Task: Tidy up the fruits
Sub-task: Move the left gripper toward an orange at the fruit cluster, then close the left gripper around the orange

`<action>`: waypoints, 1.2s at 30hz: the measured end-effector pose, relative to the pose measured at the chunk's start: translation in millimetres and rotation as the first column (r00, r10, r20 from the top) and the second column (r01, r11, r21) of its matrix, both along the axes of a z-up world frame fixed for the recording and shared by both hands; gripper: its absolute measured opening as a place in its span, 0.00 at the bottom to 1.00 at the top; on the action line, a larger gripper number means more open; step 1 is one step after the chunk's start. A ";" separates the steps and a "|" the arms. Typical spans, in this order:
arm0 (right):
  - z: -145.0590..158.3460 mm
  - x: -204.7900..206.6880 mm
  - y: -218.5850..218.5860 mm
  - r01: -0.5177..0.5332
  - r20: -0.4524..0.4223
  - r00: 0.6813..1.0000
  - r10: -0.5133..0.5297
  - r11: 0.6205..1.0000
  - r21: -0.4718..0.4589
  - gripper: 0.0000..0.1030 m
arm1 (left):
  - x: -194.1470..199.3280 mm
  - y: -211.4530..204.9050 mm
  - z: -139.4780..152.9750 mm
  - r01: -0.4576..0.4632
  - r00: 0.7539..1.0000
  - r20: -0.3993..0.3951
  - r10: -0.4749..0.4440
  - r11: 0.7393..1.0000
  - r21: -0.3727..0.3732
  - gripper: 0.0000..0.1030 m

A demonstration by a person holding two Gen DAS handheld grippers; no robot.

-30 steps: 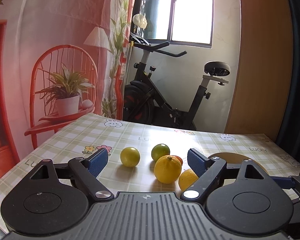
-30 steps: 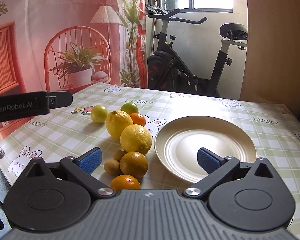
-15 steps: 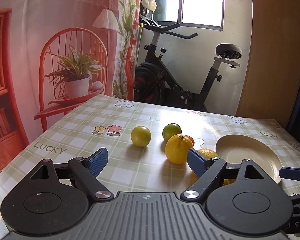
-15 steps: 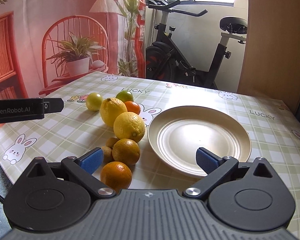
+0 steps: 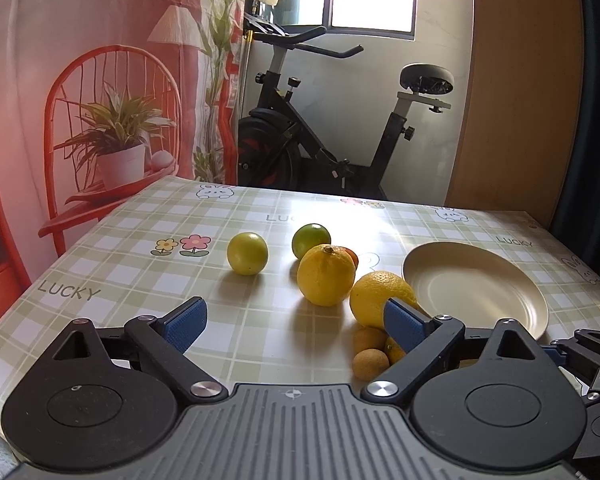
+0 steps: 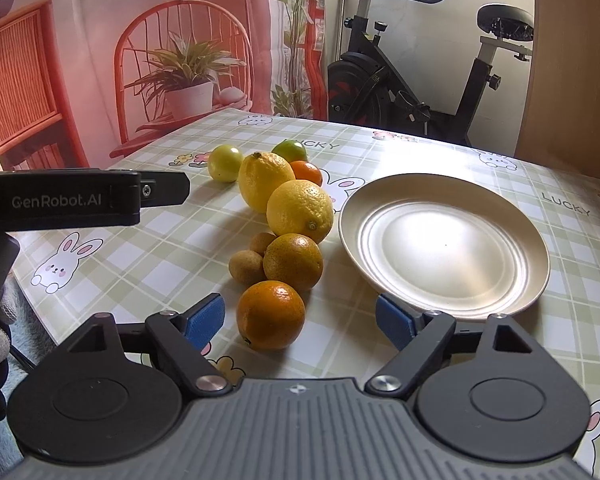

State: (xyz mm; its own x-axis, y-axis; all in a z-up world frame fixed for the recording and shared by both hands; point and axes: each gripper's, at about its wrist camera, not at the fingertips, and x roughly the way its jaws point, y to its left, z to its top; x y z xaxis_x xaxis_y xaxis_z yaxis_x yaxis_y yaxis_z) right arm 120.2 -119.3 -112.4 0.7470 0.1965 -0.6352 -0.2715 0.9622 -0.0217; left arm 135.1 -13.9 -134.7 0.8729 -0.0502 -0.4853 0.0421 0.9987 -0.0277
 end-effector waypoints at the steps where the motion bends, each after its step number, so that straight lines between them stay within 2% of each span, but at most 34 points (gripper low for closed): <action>1: -0.6 0.3 0.7 -0.008 0.001 1.000 0.008 1.000 0.001 0.80 | 0.3 -0.4 -0.2 0.003 1.000 -0.001 -0.003 1.000 0.001 0.94; 5: -0.3 -0.2 2.3 -0.025 0.006 1.000 0.025 1.000 0.008 0.74 | 2.5 -3.1 -2.6 0.014 1.000 -0.022 -0.014 0.999 0.029 0.94; 8: 1.0 -1.0 4.6 -0.040 0.012 0.999 0.039 0.999 0.013 0.69 | 0.5 1.9 -3.2 0.047 0.999 -0.017 -0.047 0.999 -0.016 0.93; 10: 1.2 -2.1 6.2 -0.056 0.015 0.998 0.056 0.998 0.015 0.61 | -0.5 4.8 -3.9 0.064 0.998 -0.011 -0.065 0.997 -0.046 0.88; 12: 0.8 -3.2 8.3 -0.072 0.015 0.997 0.072 0.997 0.018 0.59 | -0.7 4.9 -5.1 0.080 0.997 -0.013 -0.081 0.995 -0.060 0.82; 16: -3.5 -3.3 10.6 -0.085 0.004 0.996 0.085 0.996 0.023 0.58 | -1.1 -2.8 -9.8 0.133 0.990 -0.030 -0.135 0.989 -0.060 0.73; 18: -6.6 -2.4 8.1 -0.082 -0.006 0.997 0.082 0.996 0.034 0.58 | 0.1 -8.7 -12.1 0.157 0.987 -0.041 -0.158 0.987 -0.040 0.73; 23: -12.8 -0.4 0.2 -0.064 -0.030 0.997 0.066 0.996 0.066 0.58 | 5.9 -23.8 -24.9 0.267 0.959 -0.090 -0.270 0.963 -0.047 0.71; 25: -14.1 -0.4 -1.6 -0.063 -0.035 0.997 0.065 0.995 0.078 0.56 | 9.3 -27.1 -29.8 0.300 0.946 -0.108 -0.306 0.952 -0.063 0.66; 27: -14.8 -0.5 -3.1 -0.064 -0.034 0.997 0.067 0.994 0.085 0.56 | 13.3 -29.6 -34.4 0.317 0.937 -0.126 -0.325 0.945 -0.077 0.64; 31: -17.2 0.5 -3.9 -0.066 -0.025 0.997 0.068 0.993 0.094 0.53 | 22.7 -30.1 -41.9 0.331 0.924 -0.159 -0.348 0.936 -0.122 0.53; 36: -21.7 4.0 -2.4 -0.068 -0.028 0.997 0.072 0.992 0.108 0.46 | 30.0 -33.0 -46.5 0.360 0.906 -0.180 -0.384 0.920 -0.153 0.48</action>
